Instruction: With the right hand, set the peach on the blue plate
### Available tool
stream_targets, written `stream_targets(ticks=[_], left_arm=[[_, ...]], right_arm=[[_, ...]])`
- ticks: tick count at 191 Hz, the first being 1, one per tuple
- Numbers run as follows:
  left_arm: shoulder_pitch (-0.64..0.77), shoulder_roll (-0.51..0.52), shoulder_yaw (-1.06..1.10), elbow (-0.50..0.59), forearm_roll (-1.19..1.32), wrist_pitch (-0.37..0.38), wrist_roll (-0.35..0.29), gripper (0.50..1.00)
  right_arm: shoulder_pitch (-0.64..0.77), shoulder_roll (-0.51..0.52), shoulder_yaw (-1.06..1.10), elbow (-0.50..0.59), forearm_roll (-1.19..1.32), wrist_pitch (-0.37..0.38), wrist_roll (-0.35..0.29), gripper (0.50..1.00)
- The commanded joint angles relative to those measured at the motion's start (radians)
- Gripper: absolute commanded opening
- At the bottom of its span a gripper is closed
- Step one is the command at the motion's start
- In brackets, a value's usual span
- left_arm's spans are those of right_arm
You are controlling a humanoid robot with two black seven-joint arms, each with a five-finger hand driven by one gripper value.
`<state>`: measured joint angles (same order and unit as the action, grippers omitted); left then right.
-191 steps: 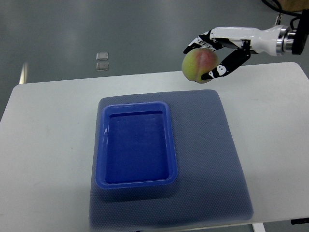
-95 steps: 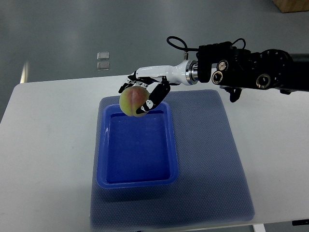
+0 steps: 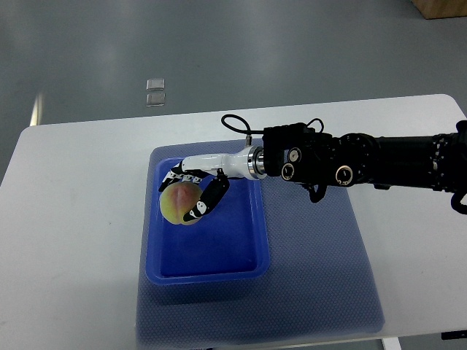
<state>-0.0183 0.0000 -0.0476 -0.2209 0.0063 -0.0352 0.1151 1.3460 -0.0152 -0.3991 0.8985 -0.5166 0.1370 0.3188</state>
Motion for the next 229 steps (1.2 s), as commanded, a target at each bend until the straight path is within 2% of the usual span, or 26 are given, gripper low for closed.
stream_targets(ticks=[1, 8, 9, 16, 25, 34, 35, 37, 51, 55, 60, 68, 122, 150, 160, 161, 169, 183, 184, 202, 217, 226, 227, 229], left_arm=[[0.0, 0.0, 0.0, -0.003, 0.001, 0.0, 0.0, 1.0], [0.0, 0.0, 0.0, -0.003, 0.001, 0.0, 0.0, 1.0], [0.0, 0.0, 0.002, -0.009, 0.0, 0.0, 0.0, 1.0], [0.0, 0.0, 0.002, -0.012, 0.0, 0.0, 0.0, 1.0], [0.0, 0.0, 0.0, -0.012, 0.0, 0.0, 0.0, 1.0], [0.0, 0.0, 0.0, -0.012, 0.0, 0.0, 0.0, 1.0], [0.0, 0.0, 0.0, -0.012, 0.001, 0.0, 0.0, 1.0], [0.0, 0.0, 0.0, -0.012, 0.0, 0.0, 0.0, 1.0], [0.0, 0.0, 0.0, -0.012, 0.0, 0.0, 0.0, 1.0], [0.0, 0.0, 0.0, -0.012, 0.0, 0.0, 0.0, 1.0], [0.0, 0.0, 0.0, -0.012, 0.0, 0.0, 0.0, 1.0], [0.0, 0.0, 0.0, -0.012, 0.0, 0.0, 0.0, 1.0], [0.0, 0.0, 0.002, -0.012, 0.0, 0.0, 0.0, 1.0], [0.0, 0.0, 0.002, -0.011, 0.0, 0.0, 0.0, 1.0], [0.0, 0.0, 0.002, -0.011, 0.0, 0.0, 0.0, 1.0], [0.0, 0.0, 0.002, -0.011, -0.002, 0.0, 0.0, 1.0], [0.0, 0.0, 0.002, -0.011, -0.002, 0.0, 0.0, 1.0], [0.0, 0.0, 0.002, -0.011, -0.002, 0.0, 0.0, 1.0], [0.0, 0.0, 0.003, -0.011, -0.002, 0.0, 0.0, 1.0], [0.0, 0.0, 0.003, -0.011, 0.0, 0.0, 0.0, 1.0], [0.0, 0.0, 0.003, -0.011, 0.0, 0.0, 0.0, 1.0], [0.0, 0.0, 0.003, -0.011, 0.0, 0.0, 0.0, 1.0], [0.0, 0.0, 0.002, -0.012, 0.0, 0.0, 0.0, 1.0], [0.0, 0.0, 0.003, -0.012, 0.0, 0.0, 0.0, 1.0]], right_arm=[[-0.034, 0.015, -0.001, -0.027, -0.01, -0.014, 0.0, 0.554], [-0.034, 0.015, -0.001, -0.027, -0.01, -0.014, 0.0, 0.554], [-0.048, 0.015, -0.001, -0.041, -0.022, -0.019, 0.0, 0.572], [-0.054, 0.015, -0.001, -0.049, -0.03, -0.02, 0.0, 0.58], [-0.062, 0.015, -0.001, -0.058, -0.039, -0.025, 0.0, 0.619], [-0.062, 0.015, -0.001, -0.058, -0.039, -0.025, 0.0, 0.619], [-0.067, 0.015, -0.001, -0.059, -0.042, -0.025, 0.0, 0.71], [-0.067, 0.015, -0.001, -0.059, -0.042, -0.025, 0.0, 0.729], [-0.071, 0.015, -0.003, -0.059, -0.042, -0.025, 0.0, 0.782], [-0.071, 0.015, -0.003, -0.059, -0.042, -0.025, 0.0, 0.809], [-0.071, 0.015, -0.003, -0.061, -0.042, -0.025, 0.002, 0.866], [-0.073, 0.015, -0.003, -0.061, -0.042, -0.025, 0.002, 0.901], [-0.073, 0.015, 0.003, -0.059, -0.042, -0.017, 0.002, 0.93], [-0.036, -0.084, 0.095, -0.049, -0.026, -0.01, 0.002, 0.93], [-0.036, -0.085, 0.095, -0.049, -0.026, -0.01, 0.002, 0.93], [-0.03, -0.126, 0.156, -0.047, -0.025, -0.001, 0.002, 0.93], [-0.033, -0.161, 0.207, -0.049, -0.023, 0.013, 0.002, 0.93], [-0.036, -0.175, 0.233, -0.047, -0.023, 0.021, 0.002, 0.93], [-0.05, -0.208, 0.303, -0.047, -0.023, 0.041, 0.002, 0.93], [-0.139, -0.269, 0.469, -0.049, -0.022, 0.064, 0.002, 0.93], [-0.235, -0.292, 0.649, -0.049, -0.022, 0.067, 0.002, 0.93], [-0.235, -0.292, 0.649, -0.049, -0.022, 0.067, 0.002, 0.93], [-0.322, -0.284, 0.803, -0.049, -0.02, 0.07, 0.002, 0.93], [-0.341, -0.282, 0.837, -0.049, -0.019, 0.07, 0.002, 0.93]])
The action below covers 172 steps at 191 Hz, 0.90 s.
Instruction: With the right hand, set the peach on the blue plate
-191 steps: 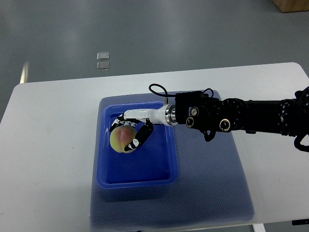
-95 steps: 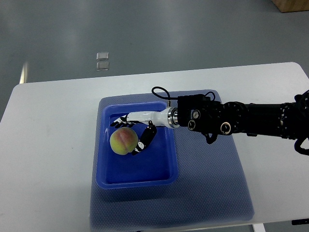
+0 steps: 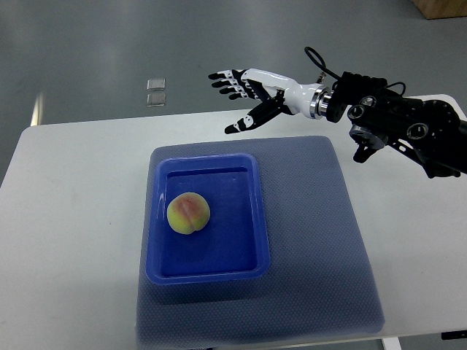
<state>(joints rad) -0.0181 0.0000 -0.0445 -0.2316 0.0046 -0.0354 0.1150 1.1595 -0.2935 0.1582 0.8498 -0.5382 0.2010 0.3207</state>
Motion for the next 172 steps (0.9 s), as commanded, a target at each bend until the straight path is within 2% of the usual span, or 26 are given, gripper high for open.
stream_targets(ticks=[1, 29, 64, 78, 113, 125, 138, 147, 148, 154, 172], left_arm=[[0.0, 0.0, 0.0, -0.002, 0.002, 0.0, 0.0, 1.0], [0.0, 0.0, -0.001, -0.002, 0.002, 0.0, 0.0, 1.0], [0.0, 0.0, -0.003, -0.002, 0.003, 0.0, 0.0, 1.0], [0.0, 0.0, -0.003, -0.003, 0.003, 0.0, 0.0, 1.0], [0.0, 0.0, -0.001, -0.005, 0.003, 0.0, 0.002, 1.0], [0.0, 0.0, -0.001, -0.005, 0.003, 0.0, 0.002, 1.0], [0.0, 0.0, 0.0, -0.017, 0.003, 0.0, 0.011, 1.0], [0.0, 0.0, 0.0, -0.017, 0.003, 0.0, 0.011, 1.0], [0.0, 0.0, 0.0, -0.018, 0.005, 0.0, 0.017, 1.0], [0.0, 0.0, 0.0, -0.018, 0.005, 0.0, 0.02, 1.0], [0.0, 0.0, 0.0, -0.023, 0.005, 0.0, 0.021, 1.0]], right_arm=[[-0.155, -0.004, 0.281, 0.0, 0.003, 0.006, 0.0, 0.93], [-0.339, 0.063, 0.596, 0.0, 0.043, 0.008, 0.001, 0.93], [-0.449, 0.151, 0.754, -0.017, 0.162, -0.009, 0.006, 0.93], [-0.458, 0.152, 0.764, -0.02, 0.176, -0.009, 0.006, 0.93], [-0.481, 0.2, 0.776, -0.149, 0.241, 0.009, 0.011, 0.93], [-0.481, 0.2, 0.778, -0.153, 0.241, 0.011, 0.011, 0.93], [-0.481, 0.198, 0.778, -0.178, 0.242, 0.054, 0.008, 0.93], [-0.481, 0.198, 0.778, -0.178, 0.242, 0.054, 0.008, 0.93], [-0.481, 0.198, 0.778, -0.192, 0.251, 0.081, 0.008, 0.93], [-0.48, 0.198, 0.778, -0.201, 0.264, 0.098, 0.006, 0.93], [-0.48, 0.194, 0.778, -0.215, 0.336, 0.124, 0.003, 0.93]])
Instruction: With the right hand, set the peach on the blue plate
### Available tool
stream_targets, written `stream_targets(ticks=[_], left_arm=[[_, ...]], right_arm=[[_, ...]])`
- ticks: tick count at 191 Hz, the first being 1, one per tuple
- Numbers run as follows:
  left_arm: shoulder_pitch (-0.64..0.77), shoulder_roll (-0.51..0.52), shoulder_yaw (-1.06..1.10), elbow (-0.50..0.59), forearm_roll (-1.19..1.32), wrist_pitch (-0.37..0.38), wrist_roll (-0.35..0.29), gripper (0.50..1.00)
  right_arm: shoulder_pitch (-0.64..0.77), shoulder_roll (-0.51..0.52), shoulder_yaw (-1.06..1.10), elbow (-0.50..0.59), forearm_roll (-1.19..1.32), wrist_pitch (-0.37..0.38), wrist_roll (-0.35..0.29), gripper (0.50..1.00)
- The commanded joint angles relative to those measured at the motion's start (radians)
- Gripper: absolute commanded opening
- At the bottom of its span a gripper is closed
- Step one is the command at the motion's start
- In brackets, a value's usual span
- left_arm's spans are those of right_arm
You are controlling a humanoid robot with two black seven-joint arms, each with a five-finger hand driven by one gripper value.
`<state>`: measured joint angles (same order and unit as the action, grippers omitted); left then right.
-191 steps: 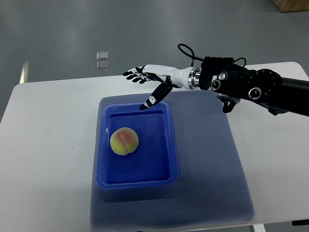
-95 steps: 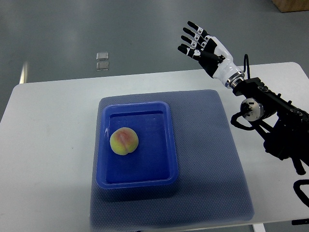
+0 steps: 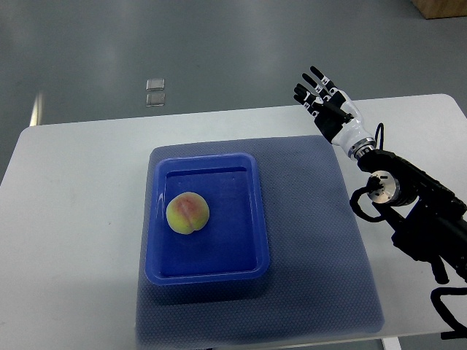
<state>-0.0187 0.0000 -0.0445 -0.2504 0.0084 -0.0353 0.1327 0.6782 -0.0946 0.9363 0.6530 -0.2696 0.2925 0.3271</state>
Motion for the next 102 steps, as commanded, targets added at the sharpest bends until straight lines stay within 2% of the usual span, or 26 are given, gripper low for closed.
stream_targets(ticks=[1, 54, 102], left_arm=[[0.0, 0.0, 0.0, -0.004, 0.001, 0.0, 0.004, 1.0], [-0.001, 0.0, 0.0, -0.004, -0.001, 0.0, 0.005, 1.0], [0.0, 0.0, -0.002, -0.004, -0.001, 0.0, 0.005, 1.0]], right_arm=[[0.001, -0.005, -0.001, -0.018, 0.067, 0.033, -0.003, 0.93], [0.015, -0.01, 0.003, -0.038, 0.155, 0.04, -0.003, 0.93], [0.017, 0.0, 0.102, -0.036, 0.162, 0.031, 0.006, 0.93]])
